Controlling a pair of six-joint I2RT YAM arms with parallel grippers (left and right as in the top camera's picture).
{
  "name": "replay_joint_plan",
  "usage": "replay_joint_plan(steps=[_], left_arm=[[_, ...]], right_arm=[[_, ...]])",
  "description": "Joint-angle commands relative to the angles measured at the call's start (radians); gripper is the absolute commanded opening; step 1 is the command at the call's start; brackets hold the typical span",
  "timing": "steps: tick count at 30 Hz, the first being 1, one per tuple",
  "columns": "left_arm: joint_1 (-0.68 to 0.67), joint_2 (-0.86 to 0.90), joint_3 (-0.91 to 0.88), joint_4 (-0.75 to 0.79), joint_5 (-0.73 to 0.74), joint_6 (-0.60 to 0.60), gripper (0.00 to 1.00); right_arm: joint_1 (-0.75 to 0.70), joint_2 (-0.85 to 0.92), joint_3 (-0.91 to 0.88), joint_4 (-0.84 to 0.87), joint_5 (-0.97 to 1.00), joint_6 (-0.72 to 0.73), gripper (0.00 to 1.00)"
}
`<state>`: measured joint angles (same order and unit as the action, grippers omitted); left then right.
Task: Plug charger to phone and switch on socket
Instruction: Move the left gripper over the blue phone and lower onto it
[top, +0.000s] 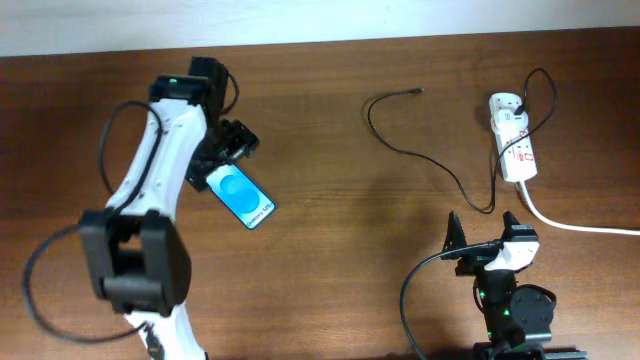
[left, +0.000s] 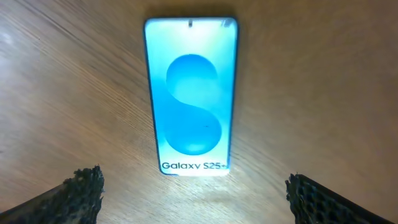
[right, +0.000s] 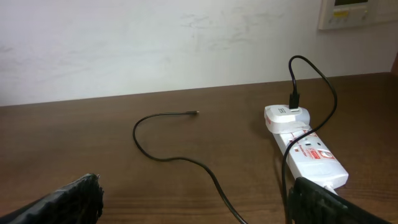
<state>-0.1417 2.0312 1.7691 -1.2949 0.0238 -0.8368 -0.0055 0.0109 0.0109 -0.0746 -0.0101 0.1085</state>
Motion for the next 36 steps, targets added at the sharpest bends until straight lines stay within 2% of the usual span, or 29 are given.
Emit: replay_joint_plan(steps=[1,6,36], left_arm=[[0.014,0.08,0.016,-0.024,0.047,0.047,0.99],[0.021,0.095,0.014,-0.025,-0.013,0.088,0.99],[0.031,0.097,-0.237,0.256,0.046,0.089,0.99]], right_arm=[[0.006,-0.007,-0.005,-0.004,-0.013,0.004,0.98],[0.006,-0.007,-0.005,-0.004,-0.012,0.004,0.98],[0.006,-0.007,-0.005,-0.004,-0.012,0.004,0.98]])
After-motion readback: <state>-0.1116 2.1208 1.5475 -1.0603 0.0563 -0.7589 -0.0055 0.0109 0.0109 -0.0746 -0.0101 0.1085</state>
